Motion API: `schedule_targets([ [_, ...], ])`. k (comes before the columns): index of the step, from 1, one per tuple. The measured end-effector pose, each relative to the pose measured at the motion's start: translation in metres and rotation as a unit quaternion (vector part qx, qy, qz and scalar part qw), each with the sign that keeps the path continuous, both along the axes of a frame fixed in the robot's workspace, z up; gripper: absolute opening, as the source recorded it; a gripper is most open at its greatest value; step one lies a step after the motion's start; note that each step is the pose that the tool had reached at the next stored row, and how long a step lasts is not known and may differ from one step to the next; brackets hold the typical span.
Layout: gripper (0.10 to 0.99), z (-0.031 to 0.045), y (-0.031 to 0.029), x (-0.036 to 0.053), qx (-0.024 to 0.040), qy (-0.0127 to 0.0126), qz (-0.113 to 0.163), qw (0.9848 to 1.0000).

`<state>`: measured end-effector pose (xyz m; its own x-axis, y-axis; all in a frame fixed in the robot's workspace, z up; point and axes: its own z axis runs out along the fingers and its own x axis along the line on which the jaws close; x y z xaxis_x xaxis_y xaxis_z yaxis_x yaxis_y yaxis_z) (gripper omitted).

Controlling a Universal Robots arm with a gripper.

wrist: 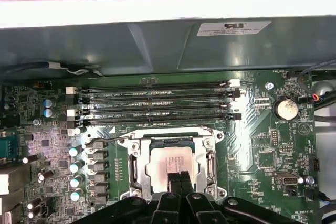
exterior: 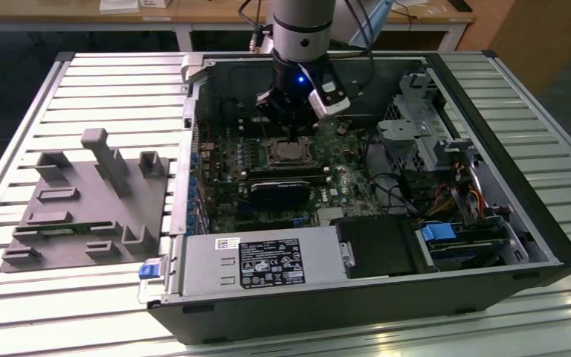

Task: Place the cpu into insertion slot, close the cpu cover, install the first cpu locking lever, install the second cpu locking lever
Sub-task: 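Close the cpu cover, then install the first cpu locking lever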

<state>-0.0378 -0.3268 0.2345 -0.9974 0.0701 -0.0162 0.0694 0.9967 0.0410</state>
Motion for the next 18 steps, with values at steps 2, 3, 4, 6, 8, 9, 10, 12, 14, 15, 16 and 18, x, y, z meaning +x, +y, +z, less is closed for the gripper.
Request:
schedule_targets([
  [2, 0.102, 0.0005, 0.0, 0.0, -0.0001, 0.0001, 0.0, 1.0],
  [3, 0.102, 0.0005, 0.0, 0.0, -0.0001, 0.0001, 0.0, 1.0],
  [4, 0.102, 0.0005, 0.0, 0.0, -0.0001, 0.0, 0.0, 1.0],
  [6, 0.102, 0.0006, 0.0, 0.0, -0.0001, 0.0, 0.0, 1.0],
  [8, 0.102, 0.0006, 0.0, 0.0, -0.0001, 0.0001, 0.0, 1.0],
  [9, 0.102, 0.0006, 0.0, 0.0, -0.0001, 0.0, 0.0, 1.0],
  [10, 0.102, 0.0006, 0.0, 0.0, -0.0001, 0.0001, 0.0, 1.0],
  [12, 0.102, 0.0007, 0.0, -0.0005, -0.0001, 0.0001, 0.0, 1.0],
  [14, 0.102, 0.0007, -0.0001, -0.0022, -0.0002, 0.0001, 0.0, 1.0],
  [15, 0.102, 0.0007, -0.0001, -0.004, -0.0001, 0.0001, 0.0, 1.0],
  [16, 0.102, 0.0007, -0.0001, -0.0061, -0.0001, 0.0001, 0.0, 1.0],
  [18, 0.102, 0.0007, 0.0, -0.0101, -0.0001, 0.0001, 0.0, 1.0],
])
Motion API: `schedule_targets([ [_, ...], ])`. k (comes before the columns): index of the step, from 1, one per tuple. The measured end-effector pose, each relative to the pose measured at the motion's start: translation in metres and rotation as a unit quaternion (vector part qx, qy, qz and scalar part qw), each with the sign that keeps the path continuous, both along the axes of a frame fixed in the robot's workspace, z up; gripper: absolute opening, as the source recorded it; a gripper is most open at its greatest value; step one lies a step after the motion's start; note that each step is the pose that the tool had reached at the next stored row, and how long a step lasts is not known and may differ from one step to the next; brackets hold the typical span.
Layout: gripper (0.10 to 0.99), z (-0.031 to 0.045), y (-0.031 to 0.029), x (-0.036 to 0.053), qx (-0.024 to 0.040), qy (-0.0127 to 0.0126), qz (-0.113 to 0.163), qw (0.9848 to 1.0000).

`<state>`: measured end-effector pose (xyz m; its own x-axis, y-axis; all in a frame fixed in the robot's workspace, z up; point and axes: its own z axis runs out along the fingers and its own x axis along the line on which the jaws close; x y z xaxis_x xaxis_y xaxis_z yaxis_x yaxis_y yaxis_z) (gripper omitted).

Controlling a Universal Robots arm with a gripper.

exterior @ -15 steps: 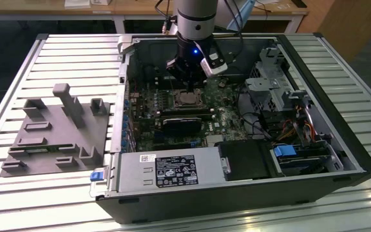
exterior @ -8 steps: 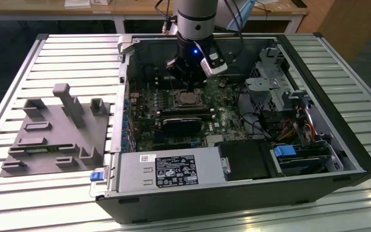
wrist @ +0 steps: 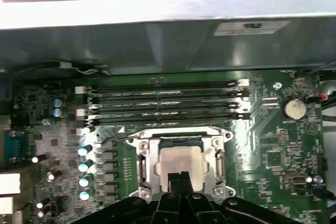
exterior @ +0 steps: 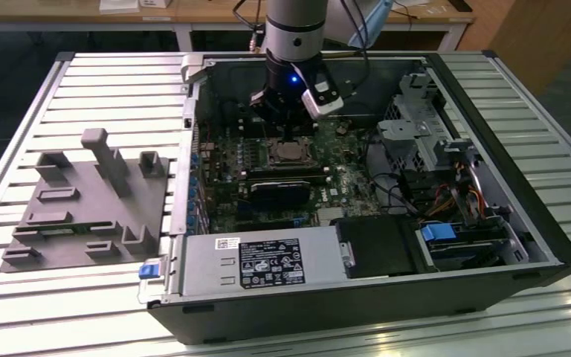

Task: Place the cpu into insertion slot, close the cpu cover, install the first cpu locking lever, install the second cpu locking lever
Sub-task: 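Install the first cpu locking lever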

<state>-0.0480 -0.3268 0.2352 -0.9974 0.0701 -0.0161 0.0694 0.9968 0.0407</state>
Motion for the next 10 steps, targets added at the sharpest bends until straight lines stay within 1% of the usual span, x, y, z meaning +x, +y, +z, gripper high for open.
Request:
schedule_targets([
  [5, 0.102, 0.0, 0.0, -0.0095, 0.0, 0.0, 0.0, 1.0],
  [7, 0.102, 0.0001, 0.0001, -0.0108, 0.0, 0.0, 0.0, 1.0],
  [10, 0.102, 0.0027, 0.0, -0.0109, 0.0, -0.0001, 0.0, 1.0],
])
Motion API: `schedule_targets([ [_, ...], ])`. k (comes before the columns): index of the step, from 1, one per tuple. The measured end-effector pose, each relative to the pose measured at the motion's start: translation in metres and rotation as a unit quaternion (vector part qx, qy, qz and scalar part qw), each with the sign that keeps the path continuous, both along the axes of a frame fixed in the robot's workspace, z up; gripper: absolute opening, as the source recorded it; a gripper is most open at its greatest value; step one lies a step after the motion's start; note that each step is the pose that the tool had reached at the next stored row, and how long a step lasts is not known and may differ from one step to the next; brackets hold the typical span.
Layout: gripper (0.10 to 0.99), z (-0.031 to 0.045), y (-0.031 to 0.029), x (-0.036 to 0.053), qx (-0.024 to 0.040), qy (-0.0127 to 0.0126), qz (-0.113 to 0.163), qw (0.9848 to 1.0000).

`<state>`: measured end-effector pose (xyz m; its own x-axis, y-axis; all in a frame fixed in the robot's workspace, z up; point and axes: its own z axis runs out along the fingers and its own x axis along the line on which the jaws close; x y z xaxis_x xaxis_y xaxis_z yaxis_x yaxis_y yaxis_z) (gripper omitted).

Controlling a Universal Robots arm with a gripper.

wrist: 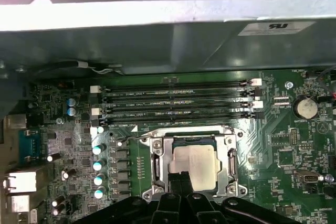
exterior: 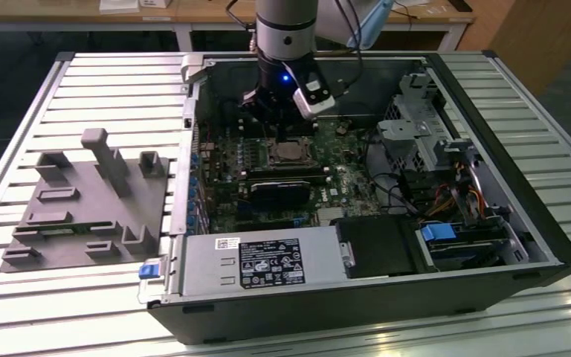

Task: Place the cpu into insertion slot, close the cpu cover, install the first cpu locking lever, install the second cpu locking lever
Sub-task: 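Install the first cpu locking lever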

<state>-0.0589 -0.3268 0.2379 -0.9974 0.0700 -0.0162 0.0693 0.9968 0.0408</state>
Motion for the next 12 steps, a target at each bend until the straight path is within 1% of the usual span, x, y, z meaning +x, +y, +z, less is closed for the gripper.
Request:
schedule_targets([
  [12, 0.102, 0.0207, 0.0, 0.0, 0.0, 0.0, 0.0, 1.0],
])
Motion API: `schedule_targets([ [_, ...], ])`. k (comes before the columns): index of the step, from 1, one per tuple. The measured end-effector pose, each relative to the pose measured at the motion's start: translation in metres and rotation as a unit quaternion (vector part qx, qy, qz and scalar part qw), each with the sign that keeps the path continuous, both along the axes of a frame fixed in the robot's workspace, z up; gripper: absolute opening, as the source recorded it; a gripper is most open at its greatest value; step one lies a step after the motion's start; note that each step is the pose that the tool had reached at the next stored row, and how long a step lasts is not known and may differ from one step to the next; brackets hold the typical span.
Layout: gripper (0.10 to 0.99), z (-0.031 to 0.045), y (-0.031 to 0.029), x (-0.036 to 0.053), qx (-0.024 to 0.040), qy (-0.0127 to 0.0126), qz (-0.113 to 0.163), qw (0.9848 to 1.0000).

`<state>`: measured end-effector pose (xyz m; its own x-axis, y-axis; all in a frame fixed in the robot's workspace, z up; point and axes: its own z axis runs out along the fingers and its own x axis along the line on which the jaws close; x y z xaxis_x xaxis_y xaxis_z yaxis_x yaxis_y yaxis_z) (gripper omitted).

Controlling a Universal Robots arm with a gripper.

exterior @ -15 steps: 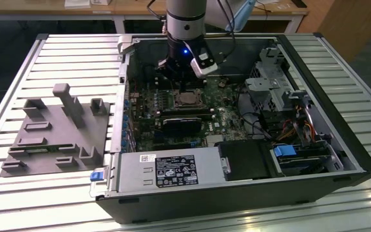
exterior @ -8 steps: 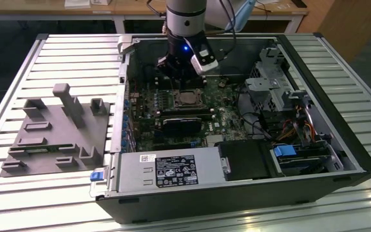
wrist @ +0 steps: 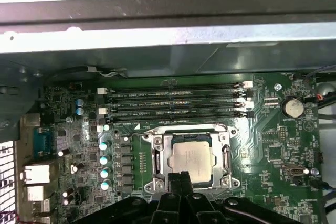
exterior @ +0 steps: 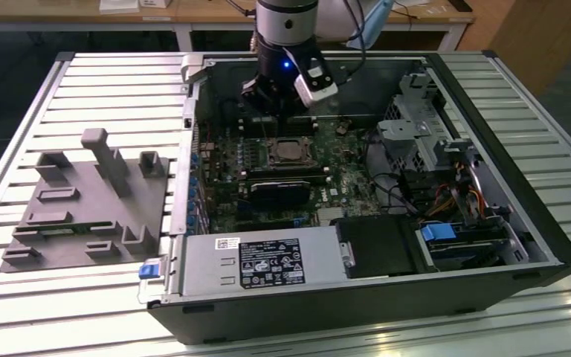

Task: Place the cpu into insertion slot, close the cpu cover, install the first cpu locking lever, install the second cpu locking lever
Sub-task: 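Install the first cpu locking lever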

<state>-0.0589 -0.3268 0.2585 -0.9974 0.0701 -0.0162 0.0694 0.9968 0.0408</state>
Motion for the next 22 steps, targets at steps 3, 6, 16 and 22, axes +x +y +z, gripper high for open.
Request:
schedule_targets([
  [3, 0.102, 0.0042, 0.0, 0.0, 0.0, 0.0, 0.0, 1.0],
  [6, 0.102, 0.0042, 0.0, 0.0, 0.0001, -0.0002, 0.0, 1.0],
  [16, 0.102, 0.0043, 0.0, -0.0129, 0.0027, -0.0014, 0.0, 1.0],
  [22, 0.102, 0.0042, 0.0, -0.0265, 0.0087, -0.0028, 0.0, 1.0],
])
